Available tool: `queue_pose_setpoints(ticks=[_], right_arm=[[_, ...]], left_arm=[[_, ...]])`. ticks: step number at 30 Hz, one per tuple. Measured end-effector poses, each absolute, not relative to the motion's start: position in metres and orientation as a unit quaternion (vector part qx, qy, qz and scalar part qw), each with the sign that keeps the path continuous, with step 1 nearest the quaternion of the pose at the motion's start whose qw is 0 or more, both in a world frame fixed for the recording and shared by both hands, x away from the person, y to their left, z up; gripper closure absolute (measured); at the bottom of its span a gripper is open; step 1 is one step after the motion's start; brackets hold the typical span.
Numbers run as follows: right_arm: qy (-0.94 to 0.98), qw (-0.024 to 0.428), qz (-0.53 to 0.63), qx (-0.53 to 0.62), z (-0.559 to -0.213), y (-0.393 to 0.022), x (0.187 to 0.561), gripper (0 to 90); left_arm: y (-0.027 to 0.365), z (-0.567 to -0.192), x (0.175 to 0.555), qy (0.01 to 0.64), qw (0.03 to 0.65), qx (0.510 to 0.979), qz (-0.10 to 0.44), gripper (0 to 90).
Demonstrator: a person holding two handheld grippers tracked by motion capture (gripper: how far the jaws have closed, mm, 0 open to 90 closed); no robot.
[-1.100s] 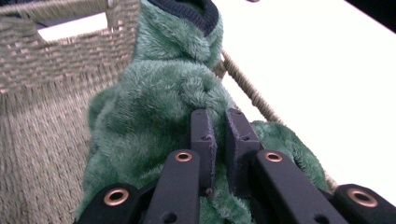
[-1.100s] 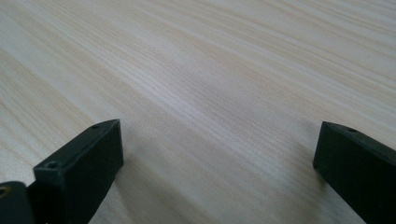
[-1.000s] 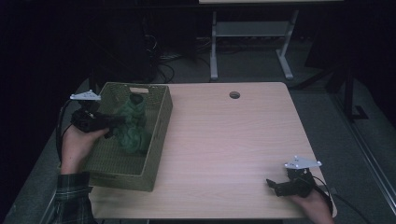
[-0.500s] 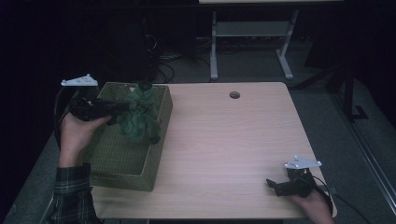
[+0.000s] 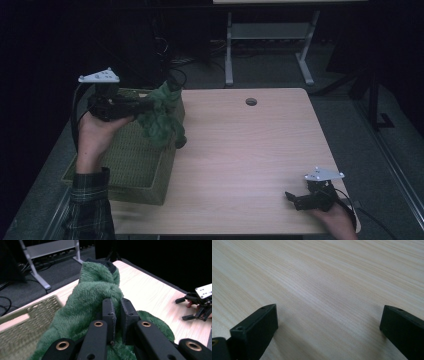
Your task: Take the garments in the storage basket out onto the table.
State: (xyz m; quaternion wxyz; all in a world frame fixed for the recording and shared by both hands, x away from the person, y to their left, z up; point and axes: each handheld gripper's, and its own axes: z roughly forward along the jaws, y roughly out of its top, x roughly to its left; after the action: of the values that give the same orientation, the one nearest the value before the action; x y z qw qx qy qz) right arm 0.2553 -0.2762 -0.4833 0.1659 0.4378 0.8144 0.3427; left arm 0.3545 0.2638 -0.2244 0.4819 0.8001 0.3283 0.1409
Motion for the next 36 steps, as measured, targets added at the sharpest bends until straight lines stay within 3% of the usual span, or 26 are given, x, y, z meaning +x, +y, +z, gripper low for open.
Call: queue_pose_setpoints(ticks=[24,36], right_arm=[[0.815,0.166,0.343,0.438,-0.483,-0.276,0.255,1.1],[0.814,0.165,0.343,0.439,-0.483,-0.276,0.255,1.1]], left_arm=[[0.181,-0.209,0.357,0.255,0.496,0.820,0.130,84.2],[0.131,-0.228,0.362,0.227,0.492,0.833,0.107,84.3]])
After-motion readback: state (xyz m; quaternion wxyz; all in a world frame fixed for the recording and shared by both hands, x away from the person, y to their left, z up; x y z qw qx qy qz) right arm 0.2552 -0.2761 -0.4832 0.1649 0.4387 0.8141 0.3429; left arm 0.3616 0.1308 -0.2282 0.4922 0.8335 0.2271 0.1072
